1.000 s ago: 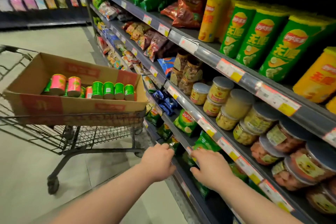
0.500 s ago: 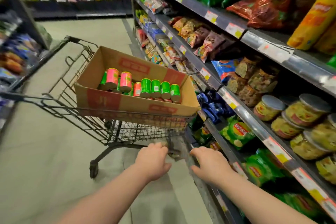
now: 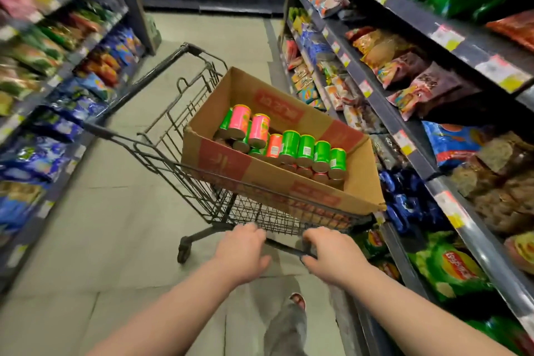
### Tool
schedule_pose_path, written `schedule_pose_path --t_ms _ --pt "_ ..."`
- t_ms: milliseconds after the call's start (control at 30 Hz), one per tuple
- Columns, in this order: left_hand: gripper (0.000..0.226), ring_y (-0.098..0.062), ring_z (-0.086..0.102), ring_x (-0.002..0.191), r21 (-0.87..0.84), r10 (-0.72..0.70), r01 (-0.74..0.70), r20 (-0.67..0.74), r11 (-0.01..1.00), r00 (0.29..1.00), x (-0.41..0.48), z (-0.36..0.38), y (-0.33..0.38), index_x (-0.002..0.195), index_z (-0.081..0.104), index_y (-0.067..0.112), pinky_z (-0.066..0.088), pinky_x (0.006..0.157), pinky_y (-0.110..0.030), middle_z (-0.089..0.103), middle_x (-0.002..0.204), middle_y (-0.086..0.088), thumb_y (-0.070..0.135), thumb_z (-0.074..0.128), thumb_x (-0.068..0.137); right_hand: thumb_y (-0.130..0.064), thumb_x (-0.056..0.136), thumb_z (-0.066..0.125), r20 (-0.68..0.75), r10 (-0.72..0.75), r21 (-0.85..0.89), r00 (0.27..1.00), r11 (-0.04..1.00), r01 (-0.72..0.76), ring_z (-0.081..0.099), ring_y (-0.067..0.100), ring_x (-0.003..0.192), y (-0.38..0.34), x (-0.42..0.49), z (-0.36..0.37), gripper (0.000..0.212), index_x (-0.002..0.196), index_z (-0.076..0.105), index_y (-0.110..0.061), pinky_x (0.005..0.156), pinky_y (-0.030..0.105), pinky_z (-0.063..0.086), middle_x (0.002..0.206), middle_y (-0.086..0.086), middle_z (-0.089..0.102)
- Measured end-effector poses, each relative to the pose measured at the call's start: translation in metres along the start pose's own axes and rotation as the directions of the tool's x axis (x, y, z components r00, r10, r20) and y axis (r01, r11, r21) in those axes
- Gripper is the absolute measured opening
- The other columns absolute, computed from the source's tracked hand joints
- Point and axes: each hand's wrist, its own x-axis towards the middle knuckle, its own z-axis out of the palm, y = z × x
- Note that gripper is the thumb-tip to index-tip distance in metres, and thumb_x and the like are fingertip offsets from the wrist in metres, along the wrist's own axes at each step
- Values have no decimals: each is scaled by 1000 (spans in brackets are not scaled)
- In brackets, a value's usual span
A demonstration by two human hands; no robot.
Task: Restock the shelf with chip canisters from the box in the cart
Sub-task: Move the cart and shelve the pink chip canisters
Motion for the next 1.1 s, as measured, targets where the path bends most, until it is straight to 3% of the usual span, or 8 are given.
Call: schedule_pose_path --t_ms 200,633,767,1100 --pt "43 -25 48 117 27 -111 111 8 993 994 49 -27 -25 121 51 17 43 94 -38 49 124 -4 47 49 90 -39 88 50 15 -100 -6 995 995 100 53 25 116 8 72 -26 40 125 51 -26 96 36 45 126 0 56" --pt "44 -21 50 112 -29 -159 158 -37 987 987 178 -76 -20 124 52 20 48 92 -38 51 121 0 48 48 90 -37 89 52 44 -141 1 989 990 141 48 24 125 79 195 -80 45 132 47 -26 102 34 40 136 1 51" --pt "42 -17 51 111 -70 -185 182 -43 981 982 198 -82 -31 125 52 23 49 91 -36 52 122 3 46 48 90 -37 88 54 67 -141 14 988 990 141 52 25 120 84 220 -82 44 130 49 -26 98 35 42 132 2 53" --pt "42 -21 50 113 25 -190 190 8 982 982 269 -104 -89 123 51 22 48 89 -35 51 123 1 44 51 87 -36 88 52 85 -79 57 993 996 75 56 27 113 75 294 -90 37 122 52 -21 89 35 46 124 5 58"
